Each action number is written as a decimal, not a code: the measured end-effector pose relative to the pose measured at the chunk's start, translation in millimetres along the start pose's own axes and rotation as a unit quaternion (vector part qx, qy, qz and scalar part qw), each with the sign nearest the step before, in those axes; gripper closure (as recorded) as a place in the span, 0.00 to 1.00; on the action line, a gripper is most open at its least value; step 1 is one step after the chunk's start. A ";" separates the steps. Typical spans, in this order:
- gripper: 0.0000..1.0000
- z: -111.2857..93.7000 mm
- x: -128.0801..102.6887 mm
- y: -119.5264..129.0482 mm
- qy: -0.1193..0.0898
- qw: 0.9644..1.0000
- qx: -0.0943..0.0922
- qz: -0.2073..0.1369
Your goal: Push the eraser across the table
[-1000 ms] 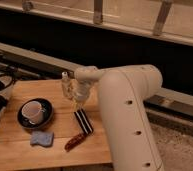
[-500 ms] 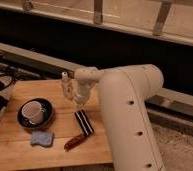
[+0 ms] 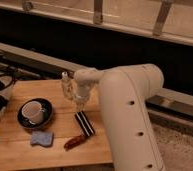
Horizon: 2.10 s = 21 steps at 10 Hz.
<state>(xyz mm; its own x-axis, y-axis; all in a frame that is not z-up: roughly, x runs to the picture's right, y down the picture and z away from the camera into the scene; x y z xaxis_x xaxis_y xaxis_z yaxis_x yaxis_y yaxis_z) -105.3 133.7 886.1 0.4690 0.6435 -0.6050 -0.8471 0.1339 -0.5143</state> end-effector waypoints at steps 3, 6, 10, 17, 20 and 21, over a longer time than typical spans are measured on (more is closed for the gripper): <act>1.00 0.8 3.8 0.3 0.002 1.000 0.002 -0.001; 1.00 1.3 7.9 1.4 0.004 1.000 0.004 -0.002; 1.00 1.5 13.9 3.1 0.005 1.000 0.006 -0.003; 1.00 6.1 28.1 6.0 0.011 1.000 0.012 -0.005; 1.00 8.1 33.8 7.5 0.013 1.000 0.013 -0.006; 1.00 8.9 35.3 8.4 0.013 1.000 0.014 -0.007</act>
<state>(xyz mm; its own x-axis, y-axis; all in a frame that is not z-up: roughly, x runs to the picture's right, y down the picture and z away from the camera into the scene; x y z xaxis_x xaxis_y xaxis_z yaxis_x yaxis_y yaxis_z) -98.2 164.3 865.8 0.4866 0.6210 -0.6144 -0.8471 0.1635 -0.5057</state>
